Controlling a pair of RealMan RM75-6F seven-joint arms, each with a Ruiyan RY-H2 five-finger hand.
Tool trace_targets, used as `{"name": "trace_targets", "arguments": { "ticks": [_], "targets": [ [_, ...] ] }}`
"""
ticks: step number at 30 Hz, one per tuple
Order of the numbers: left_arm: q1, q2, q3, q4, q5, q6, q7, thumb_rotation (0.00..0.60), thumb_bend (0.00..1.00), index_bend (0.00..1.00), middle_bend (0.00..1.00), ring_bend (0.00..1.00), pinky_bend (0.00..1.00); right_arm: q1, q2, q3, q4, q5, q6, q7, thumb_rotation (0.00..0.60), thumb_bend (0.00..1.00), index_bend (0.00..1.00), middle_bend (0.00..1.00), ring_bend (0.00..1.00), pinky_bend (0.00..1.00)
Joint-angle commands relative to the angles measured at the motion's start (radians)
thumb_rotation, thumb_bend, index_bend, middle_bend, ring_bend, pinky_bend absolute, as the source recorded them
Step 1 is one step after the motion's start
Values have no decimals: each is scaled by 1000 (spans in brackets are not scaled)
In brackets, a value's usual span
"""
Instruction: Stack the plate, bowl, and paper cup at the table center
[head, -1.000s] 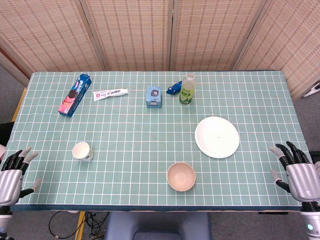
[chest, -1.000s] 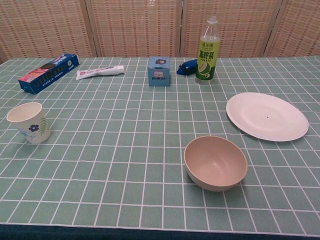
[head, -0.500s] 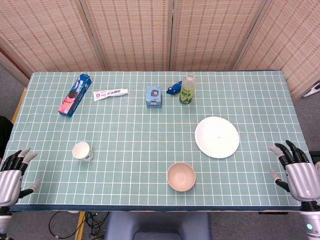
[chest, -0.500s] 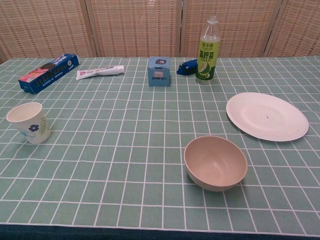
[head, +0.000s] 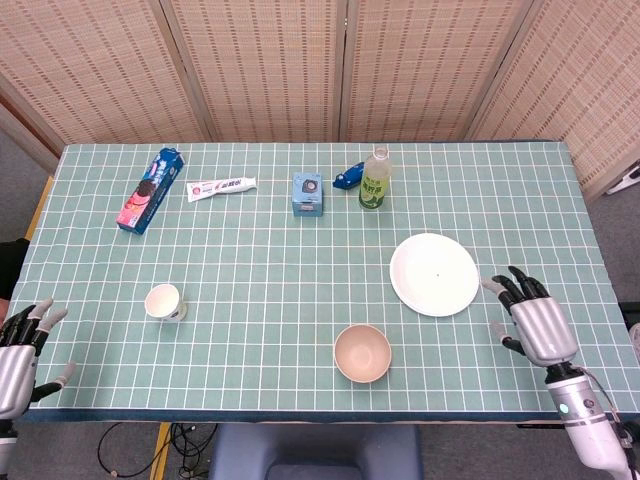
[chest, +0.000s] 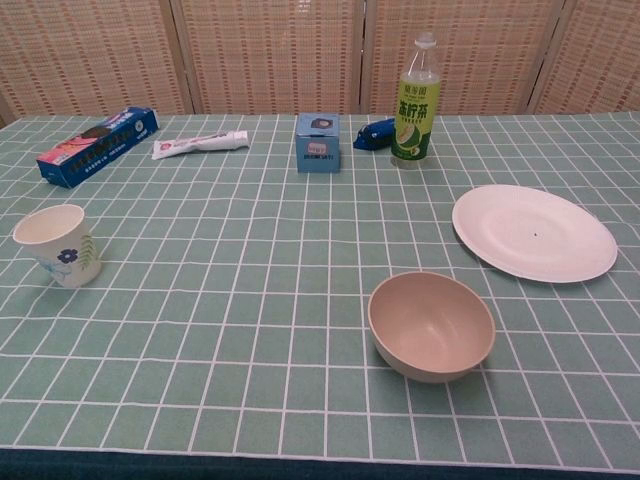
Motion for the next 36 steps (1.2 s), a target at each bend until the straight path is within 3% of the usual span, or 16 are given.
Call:
{"name": "trace_targets", "arguments": {
  "ticks": [1,17,36],
  "targets": [
    [4,3,1,-2,0,3,-2,600,263,159,71,75,100,48,-71,2,82,22,-66,14,600,259,253,219,83,200],
    [6,1,3,-3,-5,-7,4,600,264,159,71,75,100,153,-293,5,381,75,-203,64,600,202,309,218,83,200],
    [11,-4,2,5,-17,-12,8,600,264,159,71,75,100,212,-373,-3,527,86,-252,122,600,199,310,218,83,200]
  ]
}}
